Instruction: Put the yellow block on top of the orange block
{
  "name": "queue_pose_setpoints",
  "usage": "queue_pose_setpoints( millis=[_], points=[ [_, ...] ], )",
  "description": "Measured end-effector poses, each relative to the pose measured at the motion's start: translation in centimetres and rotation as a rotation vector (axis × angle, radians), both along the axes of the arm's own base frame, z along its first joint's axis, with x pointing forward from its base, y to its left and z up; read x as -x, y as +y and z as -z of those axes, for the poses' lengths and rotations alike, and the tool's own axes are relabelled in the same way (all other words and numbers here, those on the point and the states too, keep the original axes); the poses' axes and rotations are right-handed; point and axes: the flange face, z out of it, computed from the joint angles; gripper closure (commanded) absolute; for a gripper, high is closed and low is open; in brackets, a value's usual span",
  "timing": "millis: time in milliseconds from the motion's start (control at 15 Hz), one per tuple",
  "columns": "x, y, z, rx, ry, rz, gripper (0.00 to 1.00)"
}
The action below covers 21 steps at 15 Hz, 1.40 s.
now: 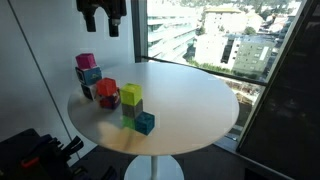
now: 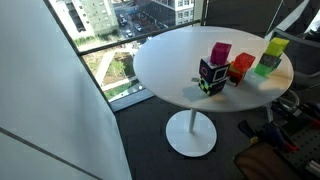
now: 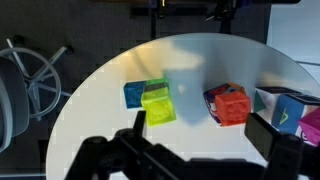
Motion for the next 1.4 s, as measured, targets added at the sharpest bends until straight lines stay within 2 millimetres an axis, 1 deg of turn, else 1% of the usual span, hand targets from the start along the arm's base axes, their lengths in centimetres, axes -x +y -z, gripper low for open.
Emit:
queue_pose_setpoints(
  millis=[867,1400],
  points=[
    [-0.1,0.0,0.2,0.0,0.003,0.0,0.0],
    [-1.3,-0.3,0.8,0.018,-0.029,-0.001,0.0]
  ],
)
